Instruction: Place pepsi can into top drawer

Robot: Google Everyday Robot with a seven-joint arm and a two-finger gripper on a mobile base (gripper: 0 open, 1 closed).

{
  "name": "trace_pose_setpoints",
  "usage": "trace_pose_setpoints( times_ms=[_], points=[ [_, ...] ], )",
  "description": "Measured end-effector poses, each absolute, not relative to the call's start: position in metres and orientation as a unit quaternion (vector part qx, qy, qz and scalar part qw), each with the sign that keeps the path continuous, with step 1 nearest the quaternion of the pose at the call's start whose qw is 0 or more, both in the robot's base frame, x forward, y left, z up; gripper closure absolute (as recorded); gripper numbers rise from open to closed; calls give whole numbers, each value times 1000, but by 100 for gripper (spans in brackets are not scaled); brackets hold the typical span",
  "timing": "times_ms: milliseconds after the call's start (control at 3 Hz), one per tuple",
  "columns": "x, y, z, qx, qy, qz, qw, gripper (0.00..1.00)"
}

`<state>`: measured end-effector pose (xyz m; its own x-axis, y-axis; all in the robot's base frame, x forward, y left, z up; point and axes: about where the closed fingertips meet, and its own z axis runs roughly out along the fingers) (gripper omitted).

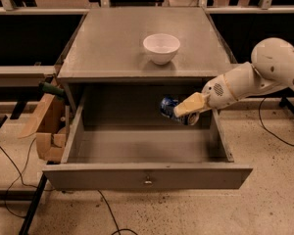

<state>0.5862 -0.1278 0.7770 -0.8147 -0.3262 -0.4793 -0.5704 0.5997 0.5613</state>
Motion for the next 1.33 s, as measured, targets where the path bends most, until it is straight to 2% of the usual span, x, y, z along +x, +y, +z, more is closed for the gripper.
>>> trace_pose_setpoints(
  times_ms=[667, 1333],
  points=[
    [633, -85, 758, -204, 890, 356, 198, 100],
    [668, -43, 725, -208, 913, 288, 199, 100]
  ],
)
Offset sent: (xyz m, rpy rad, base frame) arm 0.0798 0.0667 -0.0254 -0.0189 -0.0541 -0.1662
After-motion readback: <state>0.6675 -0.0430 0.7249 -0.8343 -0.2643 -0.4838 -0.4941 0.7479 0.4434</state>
